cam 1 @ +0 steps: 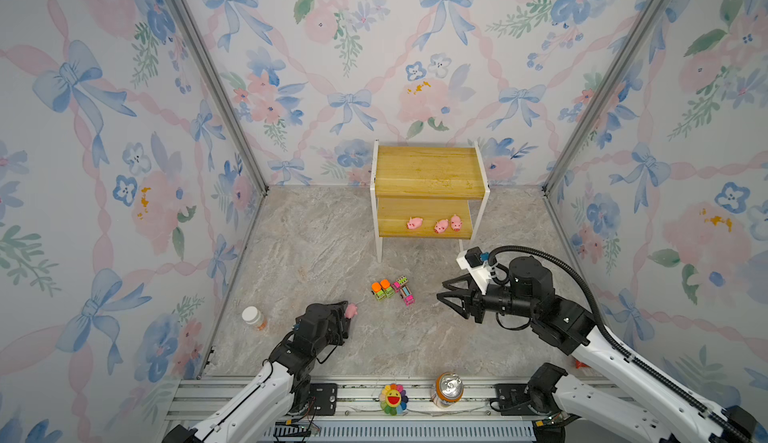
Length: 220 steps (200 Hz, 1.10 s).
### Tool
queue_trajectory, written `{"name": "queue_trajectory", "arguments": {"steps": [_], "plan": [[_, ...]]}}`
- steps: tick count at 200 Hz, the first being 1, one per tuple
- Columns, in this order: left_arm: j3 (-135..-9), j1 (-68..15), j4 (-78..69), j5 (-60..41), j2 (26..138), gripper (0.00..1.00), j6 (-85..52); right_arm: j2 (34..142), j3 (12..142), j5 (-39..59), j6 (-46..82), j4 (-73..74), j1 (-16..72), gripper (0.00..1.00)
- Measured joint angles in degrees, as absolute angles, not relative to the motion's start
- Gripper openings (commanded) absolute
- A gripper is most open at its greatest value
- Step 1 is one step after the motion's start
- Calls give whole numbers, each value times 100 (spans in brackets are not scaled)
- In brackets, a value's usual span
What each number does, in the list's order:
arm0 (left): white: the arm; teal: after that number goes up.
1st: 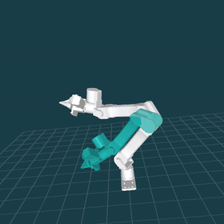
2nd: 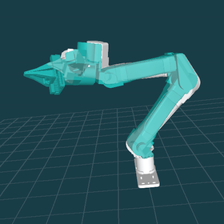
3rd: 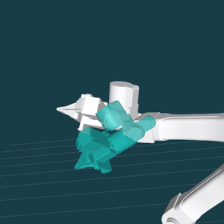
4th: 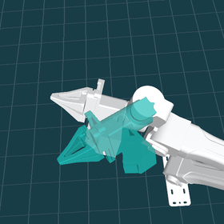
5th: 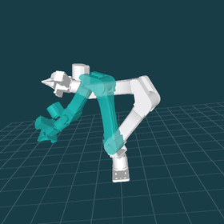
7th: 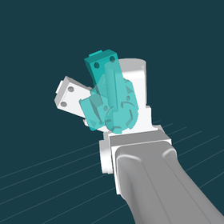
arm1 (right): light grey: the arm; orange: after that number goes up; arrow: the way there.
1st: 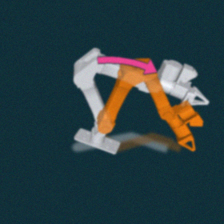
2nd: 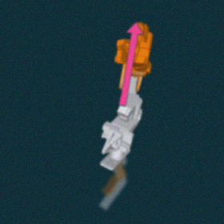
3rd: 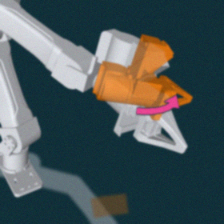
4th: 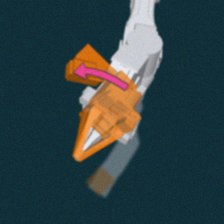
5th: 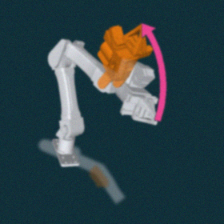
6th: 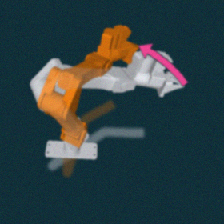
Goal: Place and organize the plastic toys onto the shelf
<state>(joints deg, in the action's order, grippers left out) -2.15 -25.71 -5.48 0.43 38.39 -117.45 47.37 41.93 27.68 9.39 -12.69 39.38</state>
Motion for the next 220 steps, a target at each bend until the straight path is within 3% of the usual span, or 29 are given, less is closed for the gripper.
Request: {"name": "queue_trajectory", "arguments": {"steps": [45,73,100,185,220], "plan": [[-215,-2545,-545,43,3833,52,-11745,4735,4132,2805,937,-1264,3848,49],[-215,-2541,-521,89,3634,25,-11767,4720,4080,2836,937,-1264,3813,49],[-213,-2508,-493,148,3577,13,-11747,4713,4056,2862,937,-1258,3785,49],[-213,-2471,-589,165,3769,15,-11747,4757,3999,2904,941,-1221,3754,51],[-209,-2432,-541,152,3658,27,-11598,5225,4099,2816,1011,-1282,3931,56]]}}
